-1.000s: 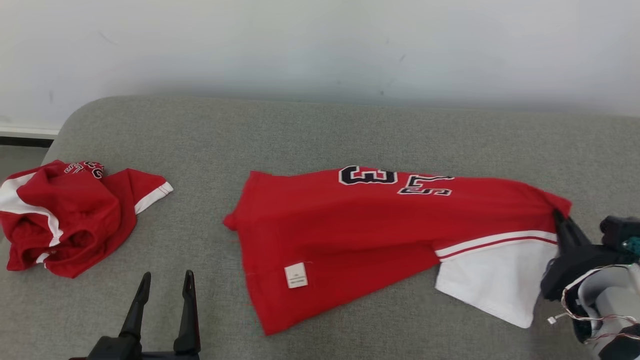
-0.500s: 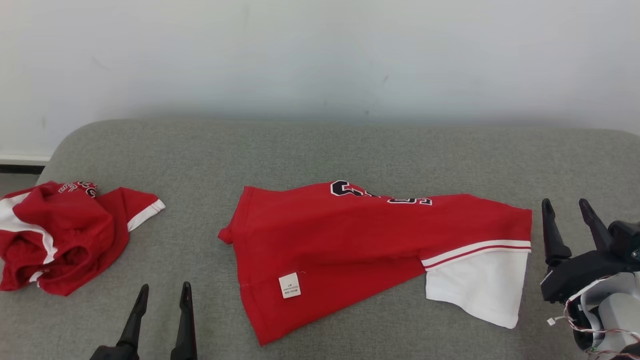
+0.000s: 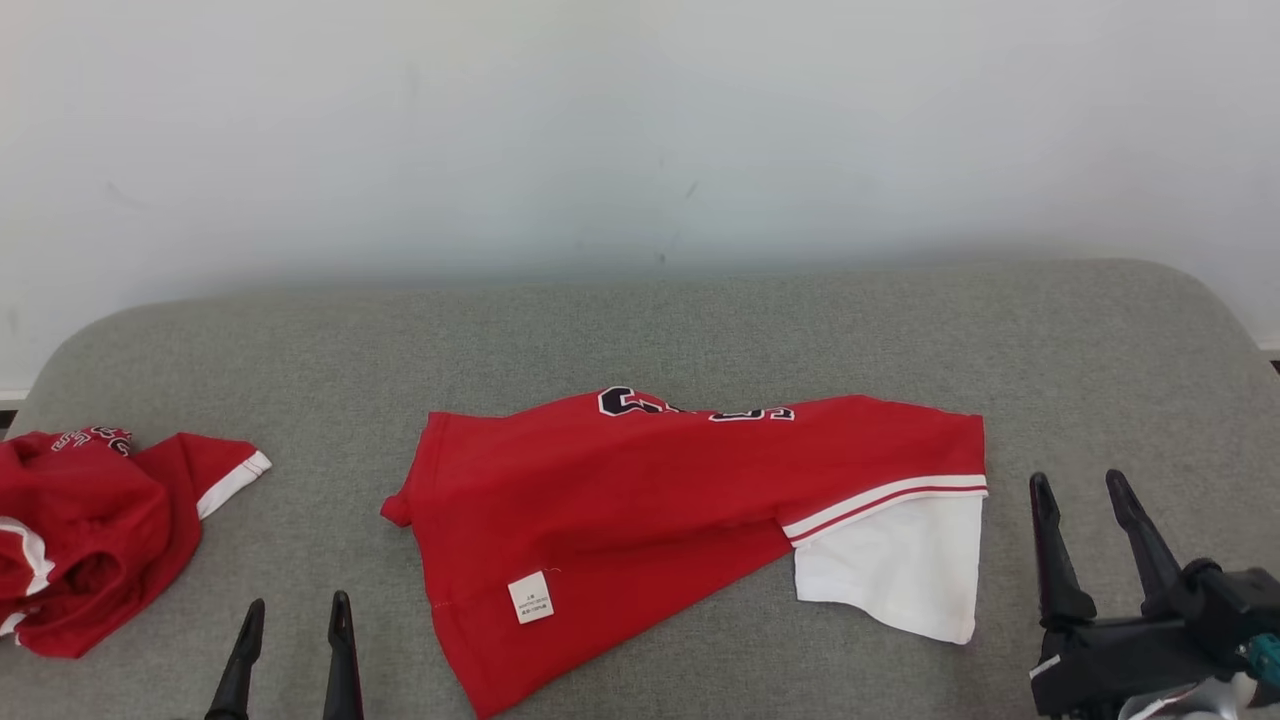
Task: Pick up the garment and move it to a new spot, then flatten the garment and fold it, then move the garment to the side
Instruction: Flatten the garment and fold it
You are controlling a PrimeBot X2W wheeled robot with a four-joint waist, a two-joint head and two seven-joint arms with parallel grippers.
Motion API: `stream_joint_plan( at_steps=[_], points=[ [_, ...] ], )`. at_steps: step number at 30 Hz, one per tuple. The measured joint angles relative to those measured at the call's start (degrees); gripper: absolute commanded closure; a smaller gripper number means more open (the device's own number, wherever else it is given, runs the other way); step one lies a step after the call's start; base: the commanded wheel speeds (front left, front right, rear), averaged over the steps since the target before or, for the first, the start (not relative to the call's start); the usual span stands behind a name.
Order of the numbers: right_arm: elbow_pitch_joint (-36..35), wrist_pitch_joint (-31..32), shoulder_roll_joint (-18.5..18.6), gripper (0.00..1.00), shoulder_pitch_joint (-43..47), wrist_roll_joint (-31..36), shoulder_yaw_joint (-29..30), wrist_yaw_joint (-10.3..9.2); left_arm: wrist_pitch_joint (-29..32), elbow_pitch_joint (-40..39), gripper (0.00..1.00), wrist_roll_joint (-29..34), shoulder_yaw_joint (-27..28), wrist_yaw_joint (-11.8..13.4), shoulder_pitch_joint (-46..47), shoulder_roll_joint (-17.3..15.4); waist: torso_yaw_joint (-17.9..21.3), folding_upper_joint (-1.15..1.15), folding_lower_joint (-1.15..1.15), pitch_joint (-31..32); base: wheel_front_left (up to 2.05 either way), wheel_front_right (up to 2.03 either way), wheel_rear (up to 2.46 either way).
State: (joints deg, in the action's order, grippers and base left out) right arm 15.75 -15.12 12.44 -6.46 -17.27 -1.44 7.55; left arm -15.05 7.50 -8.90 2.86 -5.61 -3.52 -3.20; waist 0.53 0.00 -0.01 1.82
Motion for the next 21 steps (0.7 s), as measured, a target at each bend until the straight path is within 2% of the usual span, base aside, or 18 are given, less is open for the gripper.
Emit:
stream_joint_plan(
  at_steps=[10, 21],
  points=[
    [-5.98, 0.0, -3.67, 0.0, 8.66, 1.58, 1.49, 0.0, 0.0, 0.65, 0.0, 2.04, 1.64, 0.59, -1.26, -0.59, 0.42, 0.0, 0.0, 0.39, 0.0, 0.0, 0.0],
    [-7.53, 0.0, -5.08, 0.0, 10.55, 3.26, 0.62, 0.0, 0.0, 1.46, 0.0, 3.21, 1.69, 0.48, -1.99, -1.25, 0.99, 0.0, 0.0, 0.46, 0.0, 0.0, 0.0]
  ],
)
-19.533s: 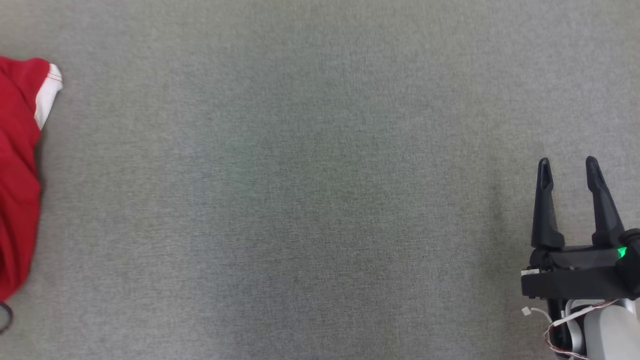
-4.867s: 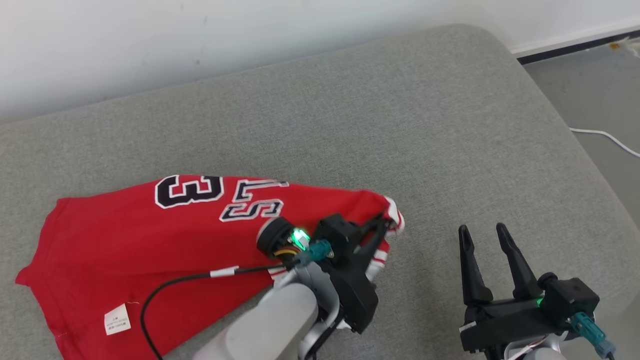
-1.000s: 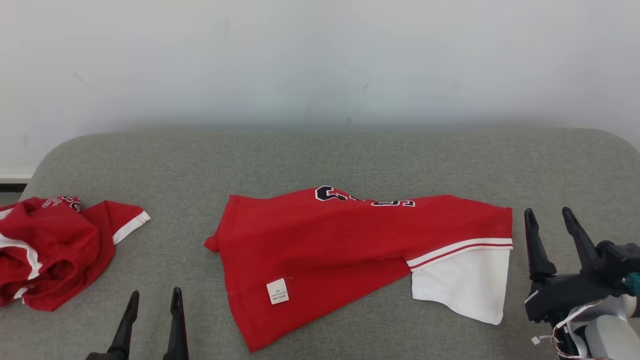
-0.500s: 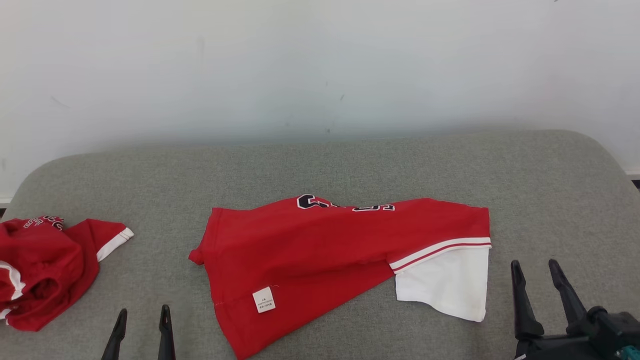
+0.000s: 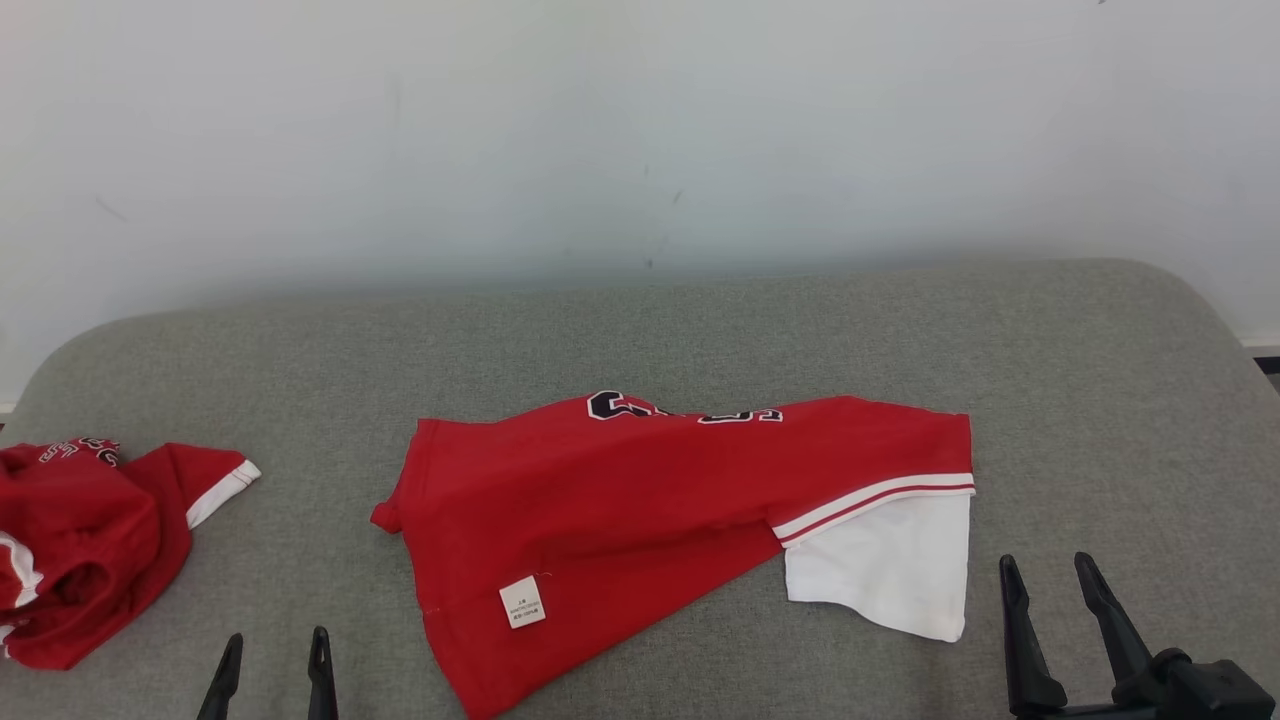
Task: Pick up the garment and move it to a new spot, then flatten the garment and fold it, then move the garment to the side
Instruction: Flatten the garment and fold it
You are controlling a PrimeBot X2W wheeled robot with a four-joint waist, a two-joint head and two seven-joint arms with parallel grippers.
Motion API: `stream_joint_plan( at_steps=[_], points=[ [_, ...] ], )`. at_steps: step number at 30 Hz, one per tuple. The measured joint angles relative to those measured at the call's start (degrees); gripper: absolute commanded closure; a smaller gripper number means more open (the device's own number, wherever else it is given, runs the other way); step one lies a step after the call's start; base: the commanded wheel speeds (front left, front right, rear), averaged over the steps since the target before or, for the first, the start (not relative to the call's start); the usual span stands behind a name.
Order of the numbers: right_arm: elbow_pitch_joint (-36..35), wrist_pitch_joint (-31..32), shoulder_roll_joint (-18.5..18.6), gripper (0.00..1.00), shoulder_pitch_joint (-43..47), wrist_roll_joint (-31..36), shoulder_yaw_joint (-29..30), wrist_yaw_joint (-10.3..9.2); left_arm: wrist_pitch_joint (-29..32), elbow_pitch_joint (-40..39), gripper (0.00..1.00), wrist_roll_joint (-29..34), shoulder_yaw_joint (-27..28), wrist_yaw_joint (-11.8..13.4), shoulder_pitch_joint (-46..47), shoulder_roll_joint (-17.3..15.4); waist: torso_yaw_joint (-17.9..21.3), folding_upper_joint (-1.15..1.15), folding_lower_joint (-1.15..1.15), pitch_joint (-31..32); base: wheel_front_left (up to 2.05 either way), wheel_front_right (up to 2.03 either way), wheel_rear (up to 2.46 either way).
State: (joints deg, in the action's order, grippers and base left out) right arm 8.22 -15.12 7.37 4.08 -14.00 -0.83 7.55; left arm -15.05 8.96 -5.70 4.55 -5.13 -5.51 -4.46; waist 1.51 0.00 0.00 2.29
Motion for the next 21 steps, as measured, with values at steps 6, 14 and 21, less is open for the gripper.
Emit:
stream_joint_plan(
  at_steps=[6, 14, 21],
  points=[
    [0.31, 0.0, 0.21, 0.0, -0.03, 0.11, -0.15, 0.0, 0.0, 0.93, 0.0, -0.01, -0.32, -0.42, 0.02, -0.09, 0.13, 0.0, 0.0, -0.24, 0.0, 0.0, 0.0],
    [8.67, 0.0, 2.7, 0.0, -4.32, 0.43, -2.61, 0.0, 0.49, 8.56, 0.0, -0.37, -6.55, -1.93, 6.02, -1.74, 0.42, 0.0, 0.01, -1.93, 0.0, 0.0, 0.0],
    [19.48, 0.22, 4.36, 0.0, -11.34, 0.01, -5.49, 0.0, 1.59, 18.34, 0.0, -2.2, -11.05, -2.27, 13.66, -2.86, 0.68, 0.0, 0.01, -4.29, 0.0, 0.0, 0.0]
  ],
)
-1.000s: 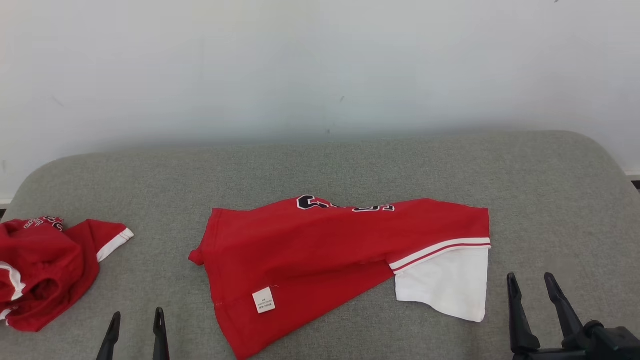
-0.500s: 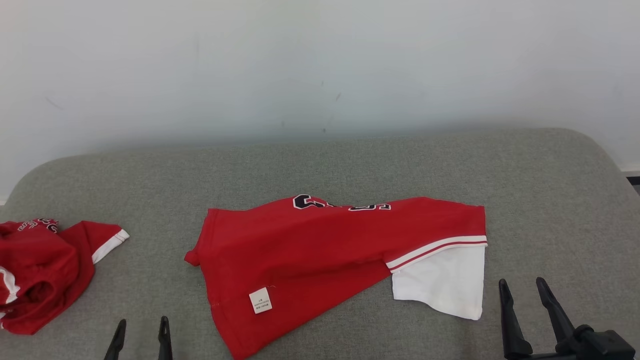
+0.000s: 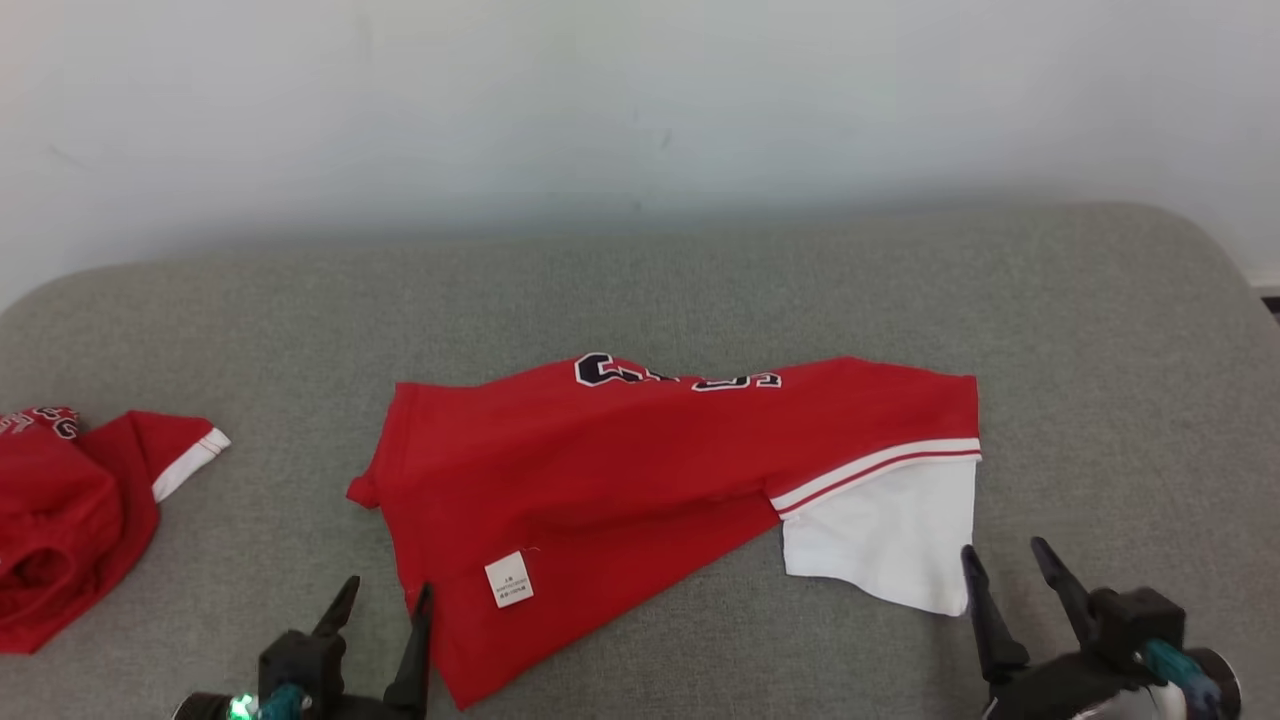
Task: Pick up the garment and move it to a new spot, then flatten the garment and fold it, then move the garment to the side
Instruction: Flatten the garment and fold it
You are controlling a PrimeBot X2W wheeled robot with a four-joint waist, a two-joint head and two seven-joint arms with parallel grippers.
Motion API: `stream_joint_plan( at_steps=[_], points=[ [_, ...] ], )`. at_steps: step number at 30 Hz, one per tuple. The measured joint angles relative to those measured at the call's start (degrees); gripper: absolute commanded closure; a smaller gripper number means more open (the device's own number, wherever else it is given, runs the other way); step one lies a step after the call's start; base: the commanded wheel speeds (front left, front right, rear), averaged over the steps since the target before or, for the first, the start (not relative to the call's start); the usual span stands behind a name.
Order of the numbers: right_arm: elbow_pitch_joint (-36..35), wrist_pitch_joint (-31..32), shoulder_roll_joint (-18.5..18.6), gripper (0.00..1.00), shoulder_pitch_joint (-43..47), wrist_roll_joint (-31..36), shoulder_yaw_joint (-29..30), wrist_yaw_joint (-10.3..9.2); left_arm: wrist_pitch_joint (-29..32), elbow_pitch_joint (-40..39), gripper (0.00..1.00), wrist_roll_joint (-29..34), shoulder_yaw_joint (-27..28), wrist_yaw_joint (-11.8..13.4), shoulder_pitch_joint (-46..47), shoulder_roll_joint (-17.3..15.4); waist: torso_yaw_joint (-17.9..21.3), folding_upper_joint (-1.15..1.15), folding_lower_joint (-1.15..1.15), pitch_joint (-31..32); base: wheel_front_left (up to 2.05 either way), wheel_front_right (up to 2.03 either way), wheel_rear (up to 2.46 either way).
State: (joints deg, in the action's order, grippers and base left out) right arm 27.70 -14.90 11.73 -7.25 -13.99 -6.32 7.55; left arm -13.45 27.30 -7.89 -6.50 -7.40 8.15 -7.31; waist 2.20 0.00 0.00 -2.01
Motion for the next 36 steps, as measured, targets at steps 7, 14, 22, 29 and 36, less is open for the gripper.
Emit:
stream_joint_plan(
  at_steps=[7, 14, 22, 29, 36],
  points=[
    [11.5, -0.08, -0.27, 0.0, -8.03, -1.38, -3.68, 0.0, -0.4, 11.35, 0.0, -4.38, -4.32, -0.11, 8.07, -0.9, 0.41, 0.0, 0.01, -3.9, 0.0, 0.0, 0.0],
    [18.22, -0.11, -2.05, 0.0, -12.09, -3.71, -5.98, 0.0, -1.42, 18.56, 0.0, -8.81, -7.19, -0.1, 12.56, -0.86, 0.6, 0.01, 0.01, -6.86, 0.0, 0.0, 0.0],
    [21.86, -0.69, -2.89, 0.0, -12.78, -4.63, -6.71, 0.0, -1.94, 24.32, 0.0, -11.98, -8.54, -0.11, 15.24, 0.13, 0.23, 0.0, -0.01, -6.76, 0.0, 0.0, 0.0],
    [23.31, -0.8, -3.56, 0.0, -12.31, -5.25, -6.38, 0.0, -2.09, 26.44, 0.31, -12.89, -7.81, 0.32, 15.56, 1.07, 0.47, 0.0, -0.01, -6.12, 0.0, 0.0, 0.0],
    [24.34, -0.71, -4.28, 1.0, -12.47, -8.31, -8.35, 0.0, -1.8, 23.24, 1.0, -13.48, -7.27, 0.23, 13.07, 1.1, 1.2, 0.0, 0.0, -4.94, 0.0, 0.0, 0.0]
  ],
)
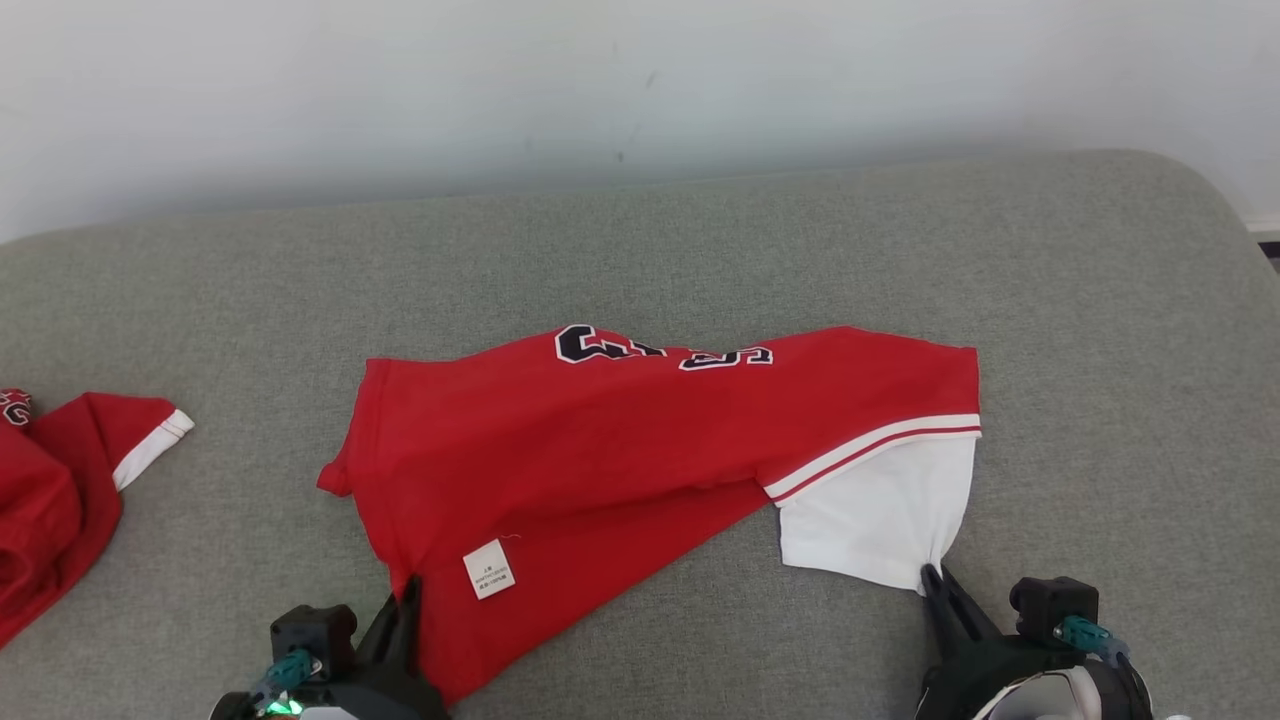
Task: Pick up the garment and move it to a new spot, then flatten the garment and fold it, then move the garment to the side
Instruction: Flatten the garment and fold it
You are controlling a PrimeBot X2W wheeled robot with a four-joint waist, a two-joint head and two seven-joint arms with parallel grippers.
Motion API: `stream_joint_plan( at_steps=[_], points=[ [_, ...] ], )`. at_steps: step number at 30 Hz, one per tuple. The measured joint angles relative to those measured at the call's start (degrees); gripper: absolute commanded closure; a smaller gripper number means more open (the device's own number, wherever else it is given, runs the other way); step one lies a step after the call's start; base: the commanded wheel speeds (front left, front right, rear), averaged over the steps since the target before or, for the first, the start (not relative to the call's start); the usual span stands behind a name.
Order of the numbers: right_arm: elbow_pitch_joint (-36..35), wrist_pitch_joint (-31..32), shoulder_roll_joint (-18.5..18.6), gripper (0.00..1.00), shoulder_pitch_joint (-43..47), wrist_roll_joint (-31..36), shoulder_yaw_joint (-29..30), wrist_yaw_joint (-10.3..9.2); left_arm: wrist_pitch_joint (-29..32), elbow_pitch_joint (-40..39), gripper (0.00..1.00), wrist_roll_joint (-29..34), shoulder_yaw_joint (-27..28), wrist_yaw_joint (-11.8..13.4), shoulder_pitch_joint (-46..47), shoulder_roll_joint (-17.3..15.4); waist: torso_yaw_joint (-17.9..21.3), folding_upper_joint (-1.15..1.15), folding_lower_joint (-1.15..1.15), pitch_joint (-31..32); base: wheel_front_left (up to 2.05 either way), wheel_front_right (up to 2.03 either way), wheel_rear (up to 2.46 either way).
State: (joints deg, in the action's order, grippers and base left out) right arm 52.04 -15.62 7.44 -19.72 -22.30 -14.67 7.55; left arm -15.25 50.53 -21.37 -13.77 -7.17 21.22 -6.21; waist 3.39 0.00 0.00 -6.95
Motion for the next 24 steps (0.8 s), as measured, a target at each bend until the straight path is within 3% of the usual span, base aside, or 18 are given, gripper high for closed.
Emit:
stream_joint_plan(
  at_steps=[6, 11, 17, 24],
  points=[
    [-8.14, 0.48, 1.65, 1.0, -0.28, -2.71, -2.12, 0.0, 0.21, -9.21, 1.0, -0.7, 0.74, -0.25, -1.15, -1.7, 0.13, 0.01, 0.0, 1.5, 0.0, 0.0, 0.0],
    [-15.89, 0.48, 3.99, 1.0, -3.93, -5.2, -2.59, 0.0, 1.35, -16.93, 1.0, -3.03, -2.98, -0.33, 3.12, -4.57, 0.21, 0.01, 0.0, 2.05, 0.0, 0.0, 0.0],
    [-18.85, 0.79, 6.98, 1.0, -17.07, -9.71, -3.12, 0.0, 9.88, -25.9, 1.0, -7.0, -7.12, -0.34, 18.56, -9.43, 0.24, 0.01, 0.0, -0.24, 0.0, 0.0, 0.0],
    [-17.7, 4.56, 9.01, 1.0, -41.89, -14.67, -1.64, 0.0, 18.0, -27.25, 1.0, -11.9, -7.89, -0.34, 44.0, -11.87, 0.64, 0.02, 0.01, -6.92, 0.0, 0.0, 0.0]
  ],
)
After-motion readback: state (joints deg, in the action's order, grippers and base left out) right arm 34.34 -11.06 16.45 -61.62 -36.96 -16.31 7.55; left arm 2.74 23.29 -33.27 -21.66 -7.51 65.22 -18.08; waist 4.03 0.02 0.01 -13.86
